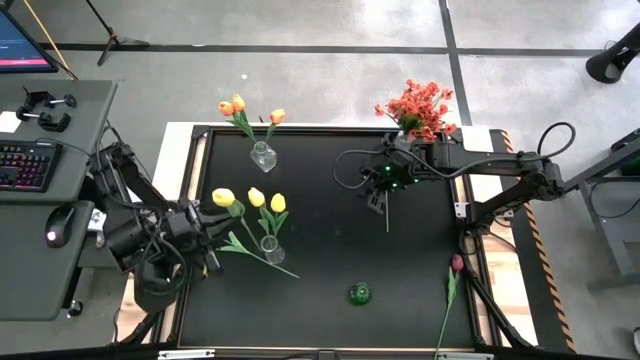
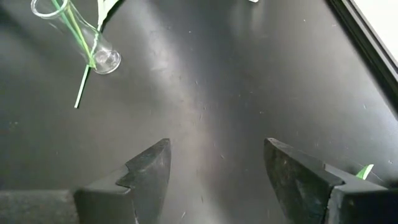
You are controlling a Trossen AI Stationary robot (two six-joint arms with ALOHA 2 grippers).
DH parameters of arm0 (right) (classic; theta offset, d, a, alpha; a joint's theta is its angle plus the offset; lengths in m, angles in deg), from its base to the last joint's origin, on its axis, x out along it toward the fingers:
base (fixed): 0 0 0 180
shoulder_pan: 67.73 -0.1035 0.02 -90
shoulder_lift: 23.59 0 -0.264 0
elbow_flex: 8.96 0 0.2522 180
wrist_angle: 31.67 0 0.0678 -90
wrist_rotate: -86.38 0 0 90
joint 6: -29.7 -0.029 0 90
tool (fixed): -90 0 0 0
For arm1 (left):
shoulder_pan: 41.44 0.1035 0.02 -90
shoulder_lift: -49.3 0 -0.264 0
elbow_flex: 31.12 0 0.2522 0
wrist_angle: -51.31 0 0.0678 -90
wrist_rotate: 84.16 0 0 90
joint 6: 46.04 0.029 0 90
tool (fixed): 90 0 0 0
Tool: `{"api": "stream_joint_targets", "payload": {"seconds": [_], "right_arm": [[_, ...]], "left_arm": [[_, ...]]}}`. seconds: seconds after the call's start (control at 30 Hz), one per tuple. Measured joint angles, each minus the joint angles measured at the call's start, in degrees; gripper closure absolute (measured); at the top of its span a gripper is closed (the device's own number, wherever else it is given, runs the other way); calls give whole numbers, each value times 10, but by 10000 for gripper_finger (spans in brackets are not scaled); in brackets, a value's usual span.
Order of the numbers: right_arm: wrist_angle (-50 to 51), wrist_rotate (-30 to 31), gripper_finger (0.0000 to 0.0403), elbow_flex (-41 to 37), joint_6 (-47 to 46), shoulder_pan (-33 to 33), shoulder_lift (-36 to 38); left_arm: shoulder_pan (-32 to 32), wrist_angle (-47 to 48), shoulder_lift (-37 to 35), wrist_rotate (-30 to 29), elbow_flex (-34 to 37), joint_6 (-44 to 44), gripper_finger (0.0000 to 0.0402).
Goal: Sort flowers into vase by color
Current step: Put the yellow flower into the bottom left transparent vase
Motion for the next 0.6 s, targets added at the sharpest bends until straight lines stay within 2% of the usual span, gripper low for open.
{"api": "stream_joint_targets", "payload": {"seconds": [0.1,0.17,0.27,0.33,0.4,0.47,0.53,0.6], "right_arm": [[0,0,159,0,0,1,0],[0,3,159,0,-2,1,0],[0,11,159,0,-3,1,0],[0,11,159,0,-5,1,0],[0,14,159,0,-13,1,0],[0,16,159,0,-23,1,0],[0,16,159,0,-35,1,0],[3,16,159,0,-41,1,0]], "left_arm": [[-14,-17,-3,-2,-3,11,401],[-19,-48,-4,7,-9,48,401],[-11,-146,-4,65,-28,180,401],[12,-267,-5,145,-38,340,401],[41,-394,-8,258,-39,512,401],[70,-437,-18,350,-39,612,401],[99,-389,-40,383,-39,608,401],[121,-332,-70,406,-26,555,401]]}}
